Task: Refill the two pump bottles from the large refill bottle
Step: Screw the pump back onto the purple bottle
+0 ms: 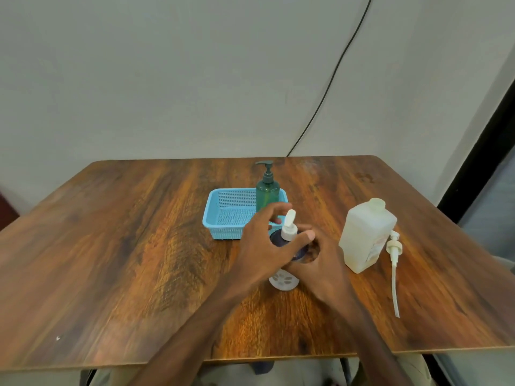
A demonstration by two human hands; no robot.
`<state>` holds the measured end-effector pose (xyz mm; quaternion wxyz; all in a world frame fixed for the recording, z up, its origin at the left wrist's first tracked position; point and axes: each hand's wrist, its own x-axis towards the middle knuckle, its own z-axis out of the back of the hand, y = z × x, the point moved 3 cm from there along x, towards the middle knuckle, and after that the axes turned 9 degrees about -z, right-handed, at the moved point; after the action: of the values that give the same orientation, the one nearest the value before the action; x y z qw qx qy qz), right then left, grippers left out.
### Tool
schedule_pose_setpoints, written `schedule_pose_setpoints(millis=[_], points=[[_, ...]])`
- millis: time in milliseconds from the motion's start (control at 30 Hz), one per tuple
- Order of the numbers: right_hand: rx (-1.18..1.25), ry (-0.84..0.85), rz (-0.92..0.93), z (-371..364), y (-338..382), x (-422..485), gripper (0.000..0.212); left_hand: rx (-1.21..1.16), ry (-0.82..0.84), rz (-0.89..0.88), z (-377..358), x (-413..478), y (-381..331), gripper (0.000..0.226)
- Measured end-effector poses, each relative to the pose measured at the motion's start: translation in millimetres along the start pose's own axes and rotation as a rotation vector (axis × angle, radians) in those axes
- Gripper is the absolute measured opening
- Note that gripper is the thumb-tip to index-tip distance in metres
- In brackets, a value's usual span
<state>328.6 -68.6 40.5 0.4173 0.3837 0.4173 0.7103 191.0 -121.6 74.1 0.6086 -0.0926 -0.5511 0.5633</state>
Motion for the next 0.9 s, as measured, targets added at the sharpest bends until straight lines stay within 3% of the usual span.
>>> schedule_pose_setpoints(millis=[100,233,433,500,700,900], points=[[-0.008,0.013,0.009,0,-2,1,0.060,0.026,-0.101,0.017,13,-1,8,0.043],[-0.010,0.012,0.007,-1,-3,2,0.067,-0.016,-0.023,-0.020,26,-5,9,0.031],[0.007,0.002,0.011,-1,-4,3,0.065,-0.024,0.008,0.010,2,-14,-1,0.048],[0.013,0.001,0.017,-3,-4,3,0.059,-0.031,-0.039,0.013,-6,-16,-3,0.056],[0.030,-0.007,-0.006,-2,-6,1,0.065,0.098,-0.212,-0.011,0,-11,3,0.039],[0.066,-0.009,0.006,-2,-3,-1,0.068,0.085,-0.016,-0.118,11,1,5,0.023]])
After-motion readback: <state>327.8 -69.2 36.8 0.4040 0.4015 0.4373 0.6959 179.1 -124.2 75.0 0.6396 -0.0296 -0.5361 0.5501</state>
